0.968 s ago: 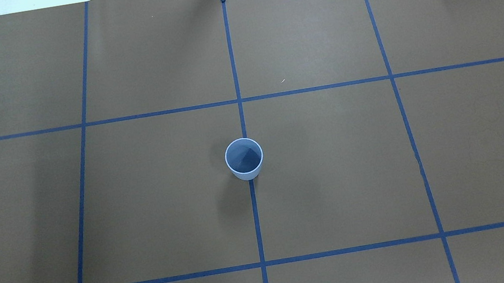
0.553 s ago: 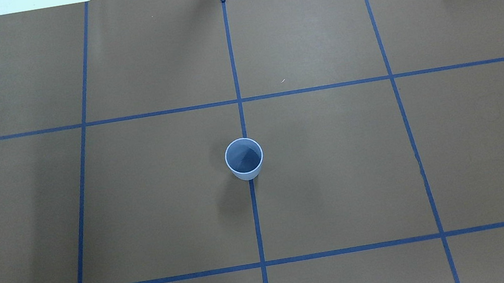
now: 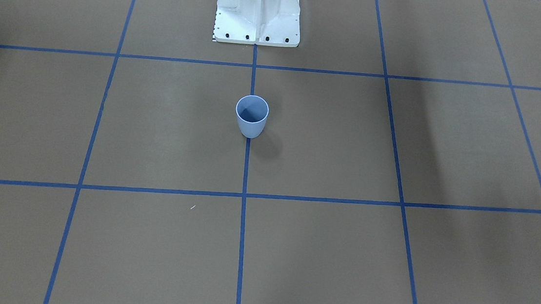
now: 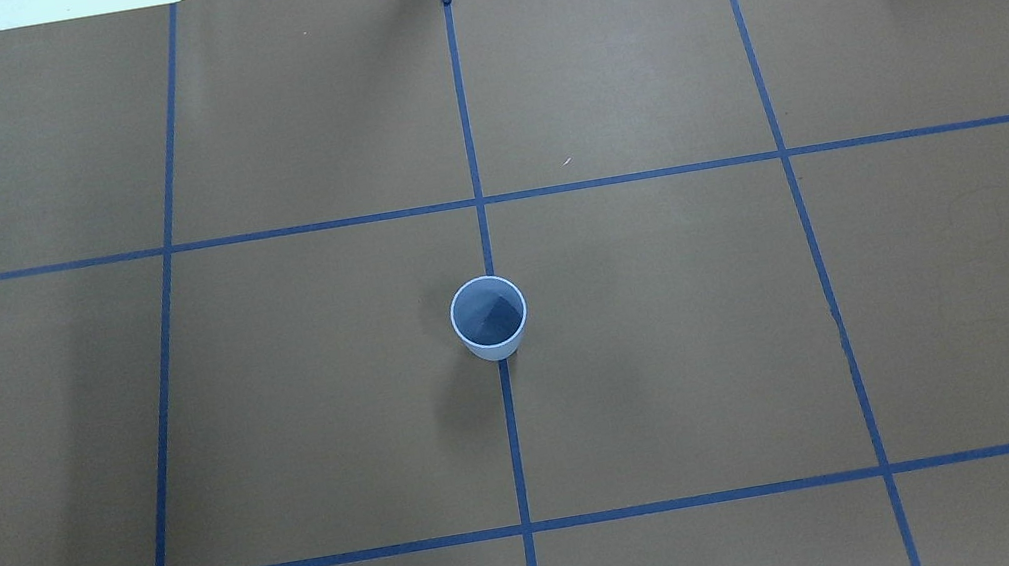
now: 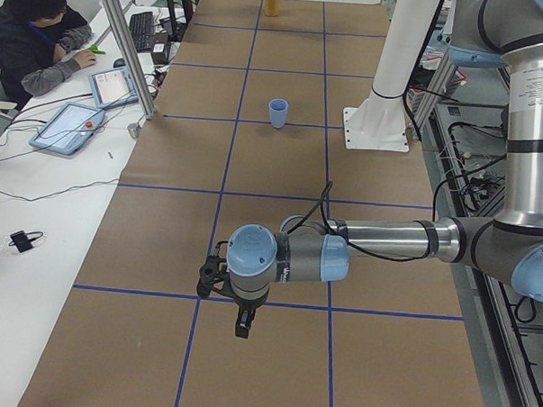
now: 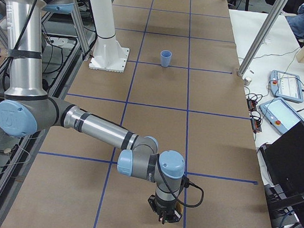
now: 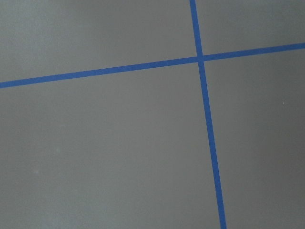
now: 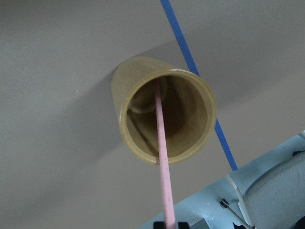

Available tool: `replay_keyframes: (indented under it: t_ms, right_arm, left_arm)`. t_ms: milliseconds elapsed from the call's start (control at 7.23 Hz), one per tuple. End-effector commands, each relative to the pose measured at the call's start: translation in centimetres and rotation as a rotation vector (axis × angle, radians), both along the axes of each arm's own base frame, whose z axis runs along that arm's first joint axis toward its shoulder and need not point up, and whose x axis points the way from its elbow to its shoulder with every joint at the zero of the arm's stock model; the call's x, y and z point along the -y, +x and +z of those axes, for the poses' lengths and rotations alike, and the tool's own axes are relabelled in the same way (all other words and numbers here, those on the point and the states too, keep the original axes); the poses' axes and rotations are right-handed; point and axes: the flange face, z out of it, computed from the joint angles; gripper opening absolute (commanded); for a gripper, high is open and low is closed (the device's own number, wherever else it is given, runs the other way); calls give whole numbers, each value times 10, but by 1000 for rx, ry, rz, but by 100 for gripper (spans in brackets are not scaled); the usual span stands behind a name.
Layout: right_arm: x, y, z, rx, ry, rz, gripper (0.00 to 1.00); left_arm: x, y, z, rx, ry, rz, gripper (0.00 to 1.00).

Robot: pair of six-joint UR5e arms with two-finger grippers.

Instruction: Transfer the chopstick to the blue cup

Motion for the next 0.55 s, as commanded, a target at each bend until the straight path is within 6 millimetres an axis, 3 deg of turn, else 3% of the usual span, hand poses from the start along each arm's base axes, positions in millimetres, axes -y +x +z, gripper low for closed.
replay_keyframes:
  t_ms: [0,415]
  right_arm:
    - [0,0,-2,-1,5,0,0]
    - [4,3,-17,-1,24,8,0]
  left_arm:
    - [0,0,0,0,-1,-1,99]
    - [0,1,2,-1,-3,2,99]
